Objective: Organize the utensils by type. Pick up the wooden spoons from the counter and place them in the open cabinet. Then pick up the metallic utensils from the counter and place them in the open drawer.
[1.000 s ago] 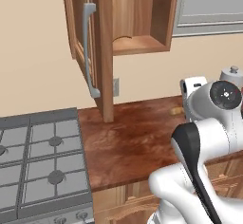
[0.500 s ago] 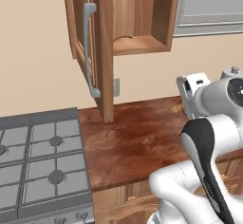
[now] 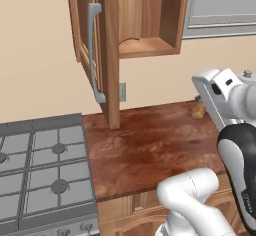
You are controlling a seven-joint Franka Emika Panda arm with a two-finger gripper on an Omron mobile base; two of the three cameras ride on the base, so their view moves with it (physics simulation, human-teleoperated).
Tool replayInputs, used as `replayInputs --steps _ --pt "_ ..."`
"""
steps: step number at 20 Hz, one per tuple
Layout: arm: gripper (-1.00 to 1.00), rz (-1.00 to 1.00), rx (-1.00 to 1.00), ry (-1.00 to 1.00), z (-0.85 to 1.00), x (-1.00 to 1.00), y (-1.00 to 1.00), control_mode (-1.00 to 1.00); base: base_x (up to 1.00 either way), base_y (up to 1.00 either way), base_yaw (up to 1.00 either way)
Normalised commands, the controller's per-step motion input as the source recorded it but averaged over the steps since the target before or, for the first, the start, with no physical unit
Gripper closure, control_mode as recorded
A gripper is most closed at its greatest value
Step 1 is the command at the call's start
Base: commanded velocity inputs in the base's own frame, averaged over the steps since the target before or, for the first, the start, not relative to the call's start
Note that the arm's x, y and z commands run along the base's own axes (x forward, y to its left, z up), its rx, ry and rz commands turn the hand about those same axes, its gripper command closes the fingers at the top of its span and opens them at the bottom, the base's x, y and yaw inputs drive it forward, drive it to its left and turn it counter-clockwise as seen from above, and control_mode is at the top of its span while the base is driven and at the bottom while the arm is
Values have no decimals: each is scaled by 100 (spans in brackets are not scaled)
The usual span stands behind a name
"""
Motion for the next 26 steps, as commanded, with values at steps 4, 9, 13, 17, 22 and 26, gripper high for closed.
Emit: replayInputs --steps 4,9,13,17,22,26 --pt "100 37 -15 -30 21 -53 0 -100 0 0 0" --pt "100 25 -14 -21 23 -38 0 -100 0 0 0" --pt "100 -5 -8 -9 40 -2 16 -100 0 0 0" --pt "100 -18 -7 -2 38 2 37 -100 0 0 0" --pt "100 -9 -3 1 26 15 37 -100 0 0 0" --pt "100 0 2 0 20 26 4 -100 0 0 0"
